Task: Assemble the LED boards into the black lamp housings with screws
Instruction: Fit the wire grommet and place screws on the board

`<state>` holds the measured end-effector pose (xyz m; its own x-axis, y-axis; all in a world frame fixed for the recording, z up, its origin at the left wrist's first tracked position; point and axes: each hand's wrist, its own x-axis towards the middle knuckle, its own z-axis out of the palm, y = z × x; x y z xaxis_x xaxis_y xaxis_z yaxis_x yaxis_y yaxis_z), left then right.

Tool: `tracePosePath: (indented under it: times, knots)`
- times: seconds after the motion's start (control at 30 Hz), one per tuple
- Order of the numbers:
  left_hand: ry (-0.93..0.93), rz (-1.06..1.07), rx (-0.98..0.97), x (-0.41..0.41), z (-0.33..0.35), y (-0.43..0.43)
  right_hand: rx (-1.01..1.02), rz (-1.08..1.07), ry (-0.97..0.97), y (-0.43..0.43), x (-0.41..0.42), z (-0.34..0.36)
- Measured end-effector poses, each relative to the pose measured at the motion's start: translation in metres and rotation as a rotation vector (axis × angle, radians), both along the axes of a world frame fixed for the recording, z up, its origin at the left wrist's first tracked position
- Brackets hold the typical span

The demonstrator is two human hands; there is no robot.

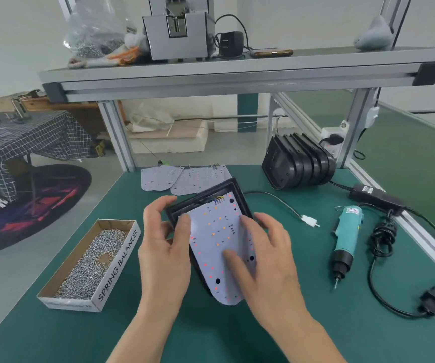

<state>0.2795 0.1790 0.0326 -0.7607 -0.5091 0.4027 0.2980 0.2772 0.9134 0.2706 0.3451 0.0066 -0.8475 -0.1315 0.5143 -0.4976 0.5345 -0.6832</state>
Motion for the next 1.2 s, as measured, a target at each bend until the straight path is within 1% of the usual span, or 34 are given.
tracePosePath:
  times: [0.07, 0.1, 0.13, 0.2, 0.33, 0.4, 0.47, 0.57, 0.67, 0.73, 0.77, 0.83, 0.87, 0.9, 0.97, 1.0, 1.1, 1.2]
  knots:
    - [-0.015, 0.038, -0.026, -0.001, 0.000, -0.003, -0.056, 0.221, -0.190, 0.007, 0.000, 0.002]
    - [-0.021, 0.047, -0.009, -0.003, 0.000, -0.005, -0.051, 0.333, -0.283, 0.014, -0.001, 0.003]
    - [-0.028, 0.049, 0.017, -0.004, 0.001, -0.008, -0.025, 0.417, -0.342, 0.023, -0.002, 0.005]
    - [-0.035, 0.060, 0.042, -0.006, 0.001, -0.013, 0.035, 0.511, -0.377, 0.037, -0.005, 0.007]
    - [-0.059, 0.093, 0.019, -0.009, -0.002, -0.015, 0.085, 0.567, -0.360, 0.043, -0.006, 0.005]
    - [-0.090, 0.087, 0.007, -0.011, 0.001, -0.014, 0.074, 0.530, -0.326, 0.040, -0.004, 0.002]
    - [-0.111, 0.089, -0.037, -0.013, 0.006, -0.015, 0.022, 0.462, -0.301, 0.036, -0.002, -0.002]
    - [-0.087, 0.079, -0.117, -0.014, 0.013, -0.011, -0.104, 0.412, -0.326, 0.027, 0.004, -0.009]
    - [-0.095, 0.024, -0.195, -0.011, 0.017, -0.002, -0.116, 0.395, -0.344, 0.013, 0.012, -0.018]
    - [-0.143, -0.074, -0.212, -0.009, 0.021, -0.001, -0.140, 0.381, -0.358, 0.011, 0.013, -0.021]
    - [-0.173, -0.184, -0.183, -0.007, 0.024, -0.004, -0.152, 0.375, -0.355, 0.013, 0.011, -0.021]
    - [-0.249, -0.509, -0.046, -0.002, 0.030, -0.016, -0.183, 0.368, -0.353, 0.022, 0.006, -0.020]
    - [-0.274, -0.622, -0.003, 0.000, 0.032, -0.021, -0.203, 0.369, -0.363, 0.026, 0.004, -0.019]
    - [-0.271, -0.653, -0.024, 0.002, 0.034, -0.025, -0.215, 0.377, -0.374, 0.029, 0.003, -0.018]
    - [-0.210, -0.538, -0.124, 0.001, 0.033, -0.025, -0.217, 0.404, -0.384, 0.030, 0.003, -0.016]
    - [-0.177, -0.470, -0.144, -0.001, 0.031, -0.022, -0.204, 0.419, -0.381, 0.029, 0.003, -0.015]
    - [-0.115, -0.329, -0.138, -0.006, 0.024, -0.015, -0.108, 0.459, -0.381, 0.028, 0.006, -0.010]
    - [-0.073, -0.215, -0.192, -0.005, 0.019, -0.010, -0.024, 0.480, -0.369, 0.029, 0.007, -0.009]
